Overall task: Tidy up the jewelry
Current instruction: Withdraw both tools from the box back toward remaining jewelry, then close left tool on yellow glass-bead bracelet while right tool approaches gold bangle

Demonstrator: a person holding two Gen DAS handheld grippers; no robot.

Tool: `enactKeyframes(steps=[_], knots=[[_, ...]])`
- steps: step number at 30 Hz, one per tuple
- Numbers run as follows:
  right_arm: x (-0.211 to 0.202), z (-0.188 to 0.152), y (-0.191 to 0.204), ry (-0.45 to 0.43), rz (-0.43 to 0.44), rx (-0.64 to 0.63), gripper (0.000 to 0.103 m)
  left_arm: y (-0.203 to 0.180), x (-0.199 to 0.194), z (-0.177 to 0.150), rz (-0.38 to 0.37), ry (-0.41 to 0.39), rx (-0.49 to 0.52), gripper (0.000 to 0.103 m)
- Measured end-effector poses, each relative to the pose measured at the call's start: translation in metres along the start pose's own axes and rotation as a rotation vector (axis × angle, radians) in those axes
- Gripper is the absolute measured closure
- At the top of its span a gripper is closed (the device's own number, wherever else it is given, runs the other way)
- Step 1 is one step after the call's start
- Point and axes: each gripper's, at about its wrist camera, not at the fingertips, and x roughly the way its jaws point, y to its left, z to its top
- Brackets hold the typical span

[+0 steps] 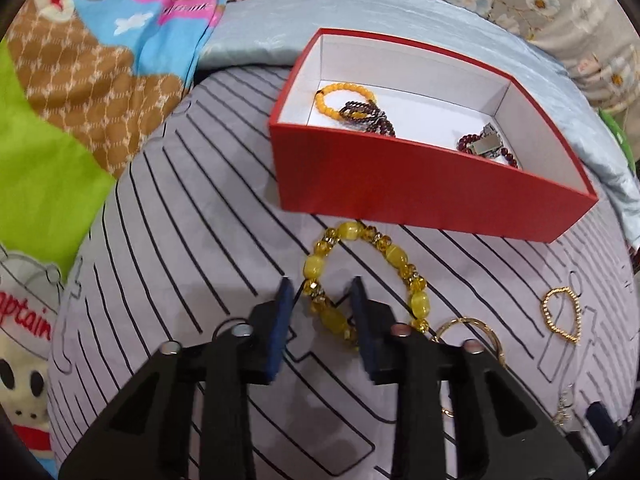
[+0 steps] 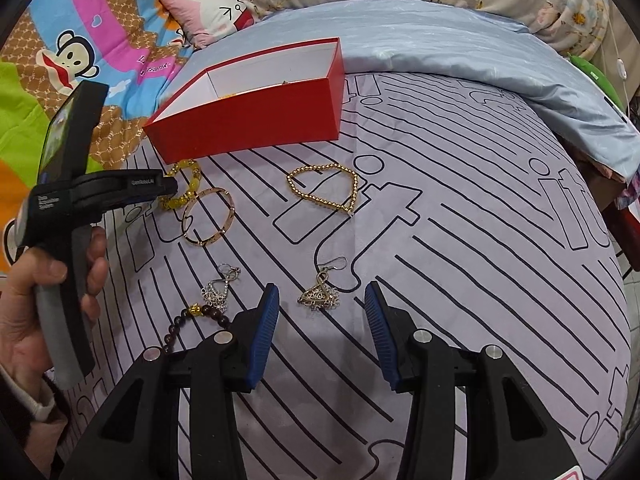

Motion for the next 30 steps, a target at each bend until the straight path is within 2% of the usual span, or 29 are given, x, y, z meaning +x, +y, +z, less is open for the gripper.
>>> enactKeyframes(steps=[1, 2, 12, 20, 27, 30], knots=[[0.000, 0.000, 0.000, 0.000, 0.000, 0.000, 0.059, -0.001, 0.000, 0.000, 0.001, -0.004, 0.008, 0.092], [0.000, 0.000, 0.000, 0.000, 0.000, 0.001, 0.059, -0.002, 0.000, 0.000, 0.002, -0.006, 0.014, 0.094], [0.003, 0.003, 0.012, 0.000, 0.017, -0.010, 0.059, 0.001, -0.023, -0.035, 0.006, -0.016, 0.037, 0.094], [0.011, 0.014, 0.037, -0.001, 0.047, -0.050, 0.059, 0.018, -0.041, -0.066, -0.021, 0.000, -0.007, 0.094], [0.035, 0.027, 0.062, 0.019, 0.060, -0.089, 0.059, 0.023, -0.043, -0.070, -0.039, 0.003, -0.016, 0.094], [0.044, 0.032, 0.072, 0.024, 0.063, -0.105, 0.051, 0.024, -0.043, -0.070, -0.042, -0.001, -0.012, 0.094]])
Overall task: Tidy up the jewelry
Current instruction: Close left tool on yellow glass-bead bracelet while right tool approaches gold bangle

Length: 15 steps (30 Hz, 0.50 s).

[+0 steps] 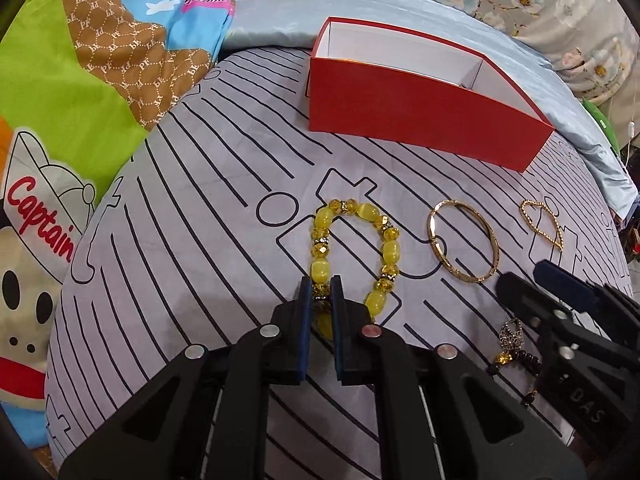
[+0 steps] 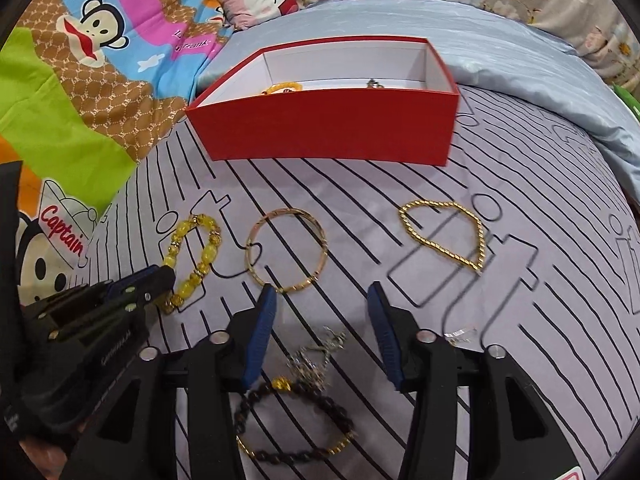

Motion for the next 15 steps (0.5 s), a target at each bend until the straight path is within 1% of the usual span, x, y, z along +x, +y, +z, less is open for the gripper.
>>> enactKeyframes(steps=[1, 3, 7, 11, 15], knots=[[0.003, 0.002, 0.004, -0.002, -0.001, -0.008, 0.048, 0.001, 0.000, 0.000, -0.003, 0.000, 0.000, 0.094], [0.008, 0.004, 0.010, -0.001, -0.007, -0.026, 0.046, 0.002, 0.000, 0.000, -0.010, 0.001, -0.002, 0.094], [0.022, 0.010, 0.020, 0.011, -0.013, -0.049, 0.045, 0.003, 0.000, 0.001, -0.017, 0.007, 0.000, 0.094], [0.028, 0.015, 0.027, 0.000, -0.040, -0.071, 0.043, 0.004, 0.000, 0.001, -0.023, 0.007, 0.001, 0.094], [0.032, 0.017, 0.030, -0.010, -0.046, -0.075, 0.043, 0.005, 0.000, 0.001, -0.029, 0.006, -0.003, 0.094]])
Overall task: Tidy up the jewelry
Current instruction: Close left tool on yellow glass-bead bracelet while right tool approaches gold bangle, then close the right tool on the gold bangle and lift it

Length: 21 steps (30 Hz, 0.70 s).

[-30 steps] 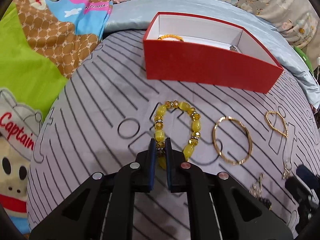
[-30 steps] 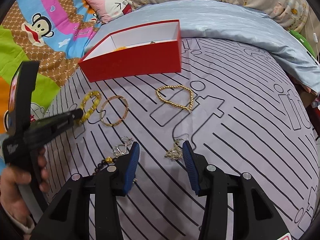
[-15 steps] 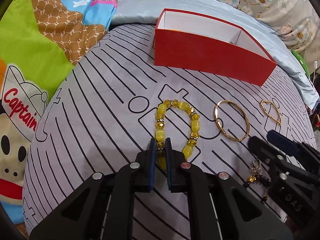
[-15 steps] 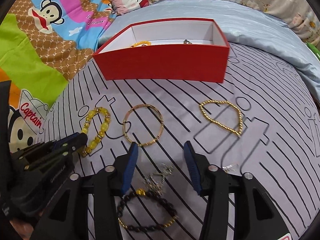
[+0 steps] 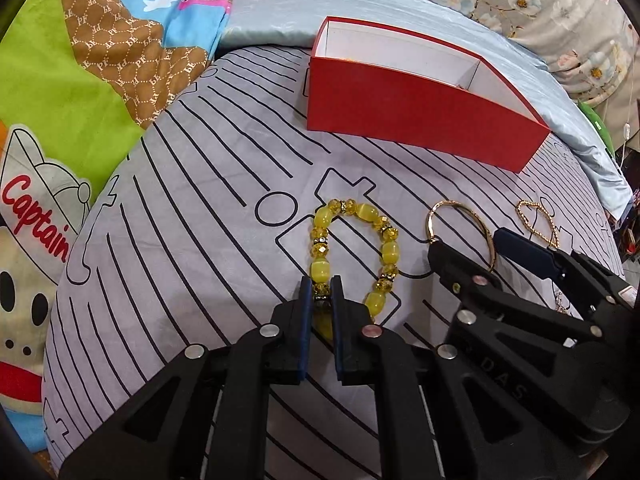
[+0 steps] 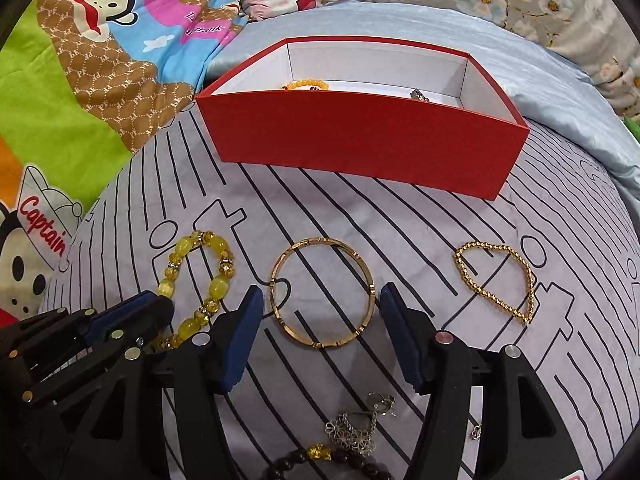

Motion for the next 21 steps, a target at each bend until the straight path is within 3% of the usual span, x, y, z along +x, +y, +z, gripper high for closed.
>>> enactKeyframes(steps=[6, 21], knots=[[0.000, 0.000, 0.000, -0.006, -0.013, -0.002, 0.050, -0.001, 0.000, -0.001, 0.003, -0.004, 0.003, 0.094], [-0.029, -0.008, -0.015, -0.034, 0.013, 0.046, 0.050, 0.004, -0.004, 0.000, -0.017, 0.005, -0.031, 0.094]])
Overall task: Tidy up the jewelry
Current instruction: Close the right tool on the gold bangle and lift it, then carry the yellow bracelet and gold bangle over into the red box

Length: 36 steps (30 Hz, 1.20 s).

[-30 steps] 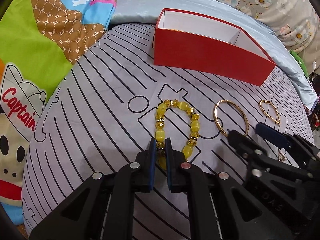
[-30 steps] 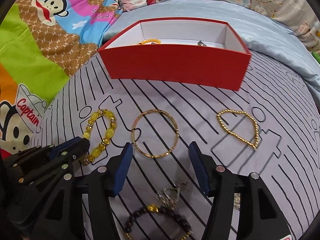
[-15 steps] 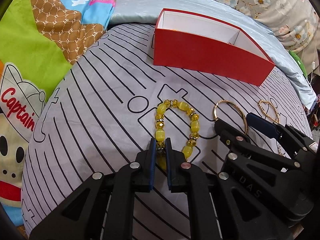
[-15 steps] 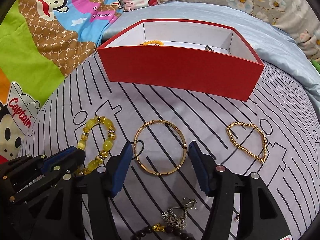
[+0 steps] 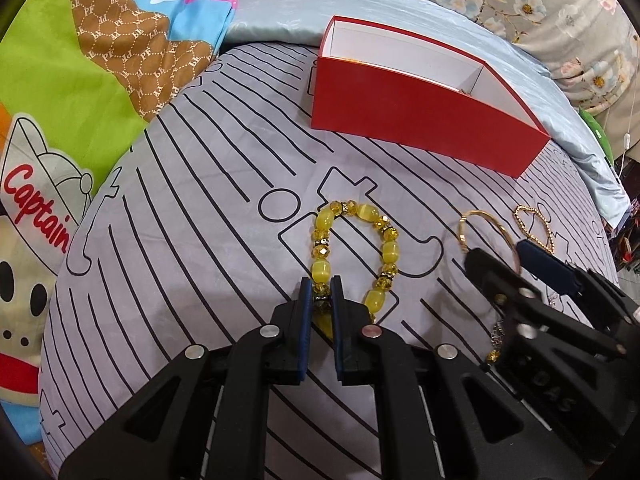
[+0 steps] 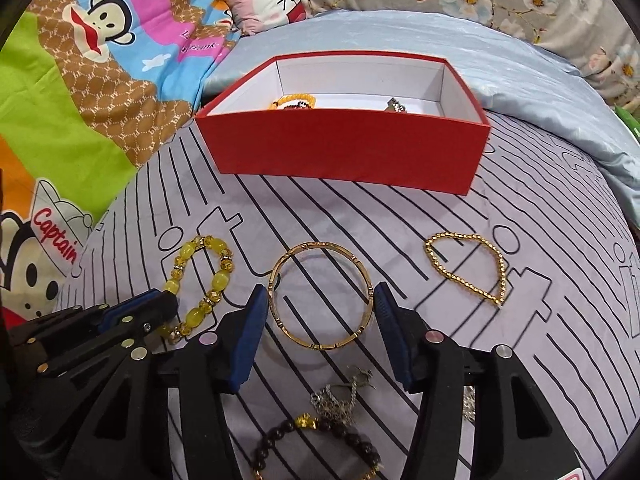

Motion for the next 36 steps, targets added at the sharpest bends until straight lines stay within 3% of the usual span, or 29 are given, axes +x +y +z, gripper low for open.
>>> enactKeyframes(steps=[19, 36], knots=[[-0.067, -0.020, -0.028, -0.061, 0.000, 0.066, 0.051, -0.024, -0.062, 0.007, -0.034, -0.083, 0.030, 0.094], [-0.088, 0.005, -0.046, -0.125, 0.019, 0.084, 0.051, -0.051, -0.099, 0.050, -0.078, -0.186, 0.073, 0.094]])
